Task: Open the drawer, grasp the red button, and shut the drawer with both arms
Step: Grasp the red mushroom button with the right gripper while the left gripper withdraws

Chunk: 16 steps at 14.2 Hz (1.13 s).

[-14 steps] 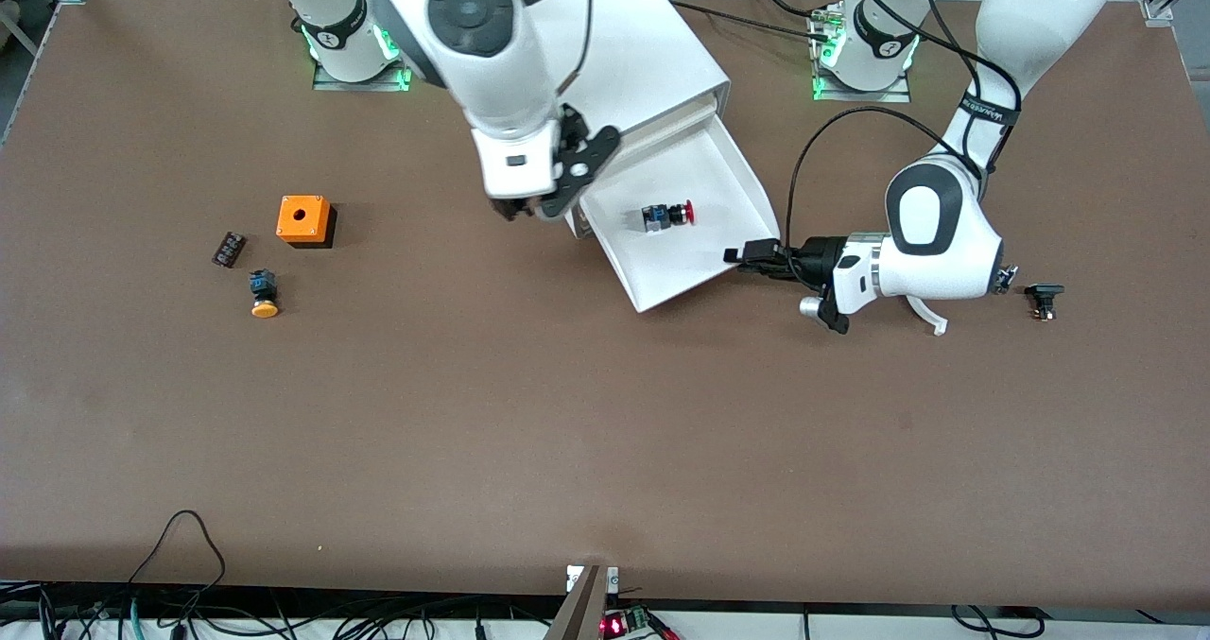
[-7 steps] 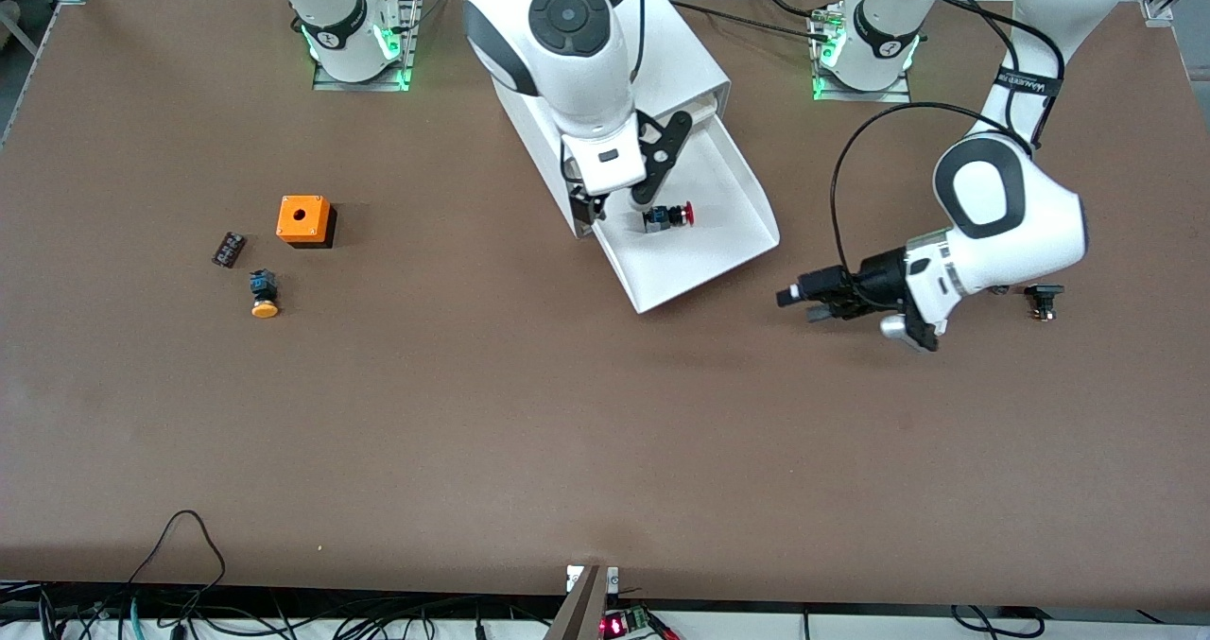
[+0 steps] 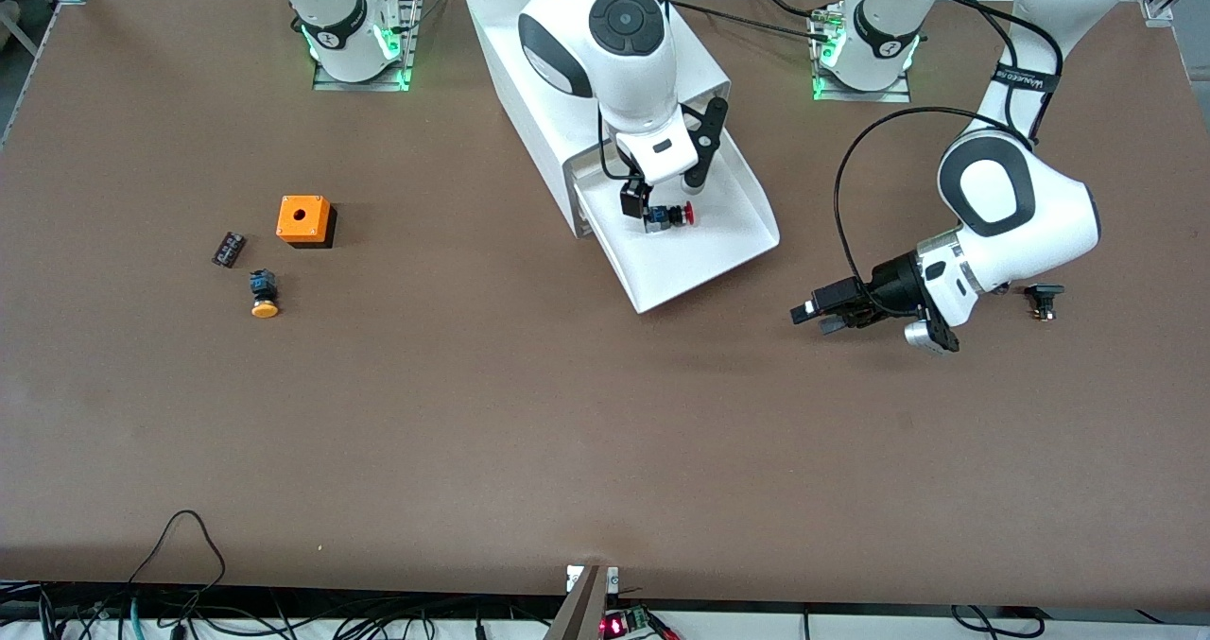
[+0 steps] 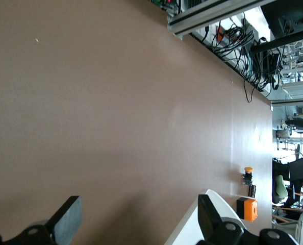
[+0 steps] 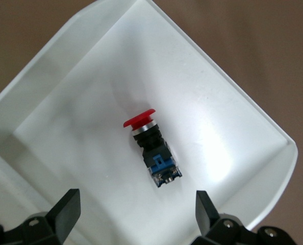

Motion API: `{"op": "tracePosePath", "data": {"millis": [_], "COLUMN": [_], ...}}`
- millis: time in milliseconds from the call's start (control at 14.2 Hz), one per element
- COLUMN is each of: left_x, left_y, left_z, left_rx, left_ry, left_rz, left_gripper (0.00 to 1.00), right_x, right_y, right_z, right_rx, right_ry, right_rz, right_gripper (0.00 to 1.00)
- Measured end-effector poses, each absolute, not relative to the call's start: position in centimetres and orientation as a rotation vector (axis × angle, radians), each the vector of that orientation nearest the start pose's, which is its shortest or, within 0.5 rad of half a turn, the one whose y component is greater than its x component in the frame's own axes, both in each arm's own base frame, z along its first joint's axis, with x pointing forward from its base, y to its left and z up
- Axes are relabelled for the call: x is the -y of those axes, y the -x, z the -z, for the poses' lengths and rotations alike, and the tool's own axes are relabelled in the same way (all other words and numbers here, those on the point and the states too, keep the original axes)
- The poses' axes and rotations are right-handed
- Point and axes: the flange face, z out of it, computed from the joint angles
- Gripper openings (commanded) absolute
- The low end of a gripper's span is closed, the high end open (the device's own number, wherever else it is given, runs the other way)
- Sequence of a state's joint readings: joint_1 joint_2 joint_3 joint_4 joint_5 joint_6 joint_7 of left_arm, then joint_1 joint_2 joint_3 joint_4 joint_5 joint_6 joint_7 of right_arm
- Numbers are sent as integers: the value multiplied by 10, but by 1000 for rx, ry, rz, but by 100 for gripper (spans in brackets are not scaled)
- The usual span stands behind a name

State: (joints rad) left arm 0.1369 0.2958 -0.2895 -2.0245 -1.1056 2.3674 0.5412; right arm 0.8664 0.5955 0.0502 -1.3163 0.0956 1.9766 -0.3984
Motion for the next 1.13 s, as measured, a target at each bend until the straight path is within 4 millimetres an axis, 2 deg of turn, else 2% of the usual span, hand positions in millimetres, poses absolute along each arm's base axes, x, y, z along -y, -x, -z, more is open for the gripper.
{"op": "tracePosePath", "data": {"millis": [211, 352, 493, 705, 846, 987, 1057, 1128], "left_x": [52, 31, 15, -15, -22, -21, -20, -20], "left_y": [-609, -618, -623, -627, -632, -635, -633, -630], "left_z": [-347, -380, -412, -430, -450, -477, -490, -503], "left_rx": [-39, 99, 164, 173, 286, 367, 364, 350], "left_ry": [-2448, -2529, -2544, -2589, -2693, -2770, -2797, -2828], "left_rz": [-317, -342, -335, -366, -391, -361, -320, -276], "left_gripper": [100, 100, 100, 100, 100, 100, 100, 100], "right_x": [-582, -585, -588, -594, -595, -595, -594, -595], "right_y": [-453, -455, -452, -446, -444, -445, -446, -446], "right_z": [-371, -363, -357, -344, -334, -331, -330, -330], "right_rx": [1843, 1855, 1868, 1918, 1947, 1984, 1994, 1997], "right_ry": [2383, 2374, 2365, 2362, 2356, 2328, 2321, 2318], "right_rz": [68, 68, 60, 41, 27, 24, 25, 31], "right_gripper": [100, 100, 100, 100, 100, 100, 95, 86]}}
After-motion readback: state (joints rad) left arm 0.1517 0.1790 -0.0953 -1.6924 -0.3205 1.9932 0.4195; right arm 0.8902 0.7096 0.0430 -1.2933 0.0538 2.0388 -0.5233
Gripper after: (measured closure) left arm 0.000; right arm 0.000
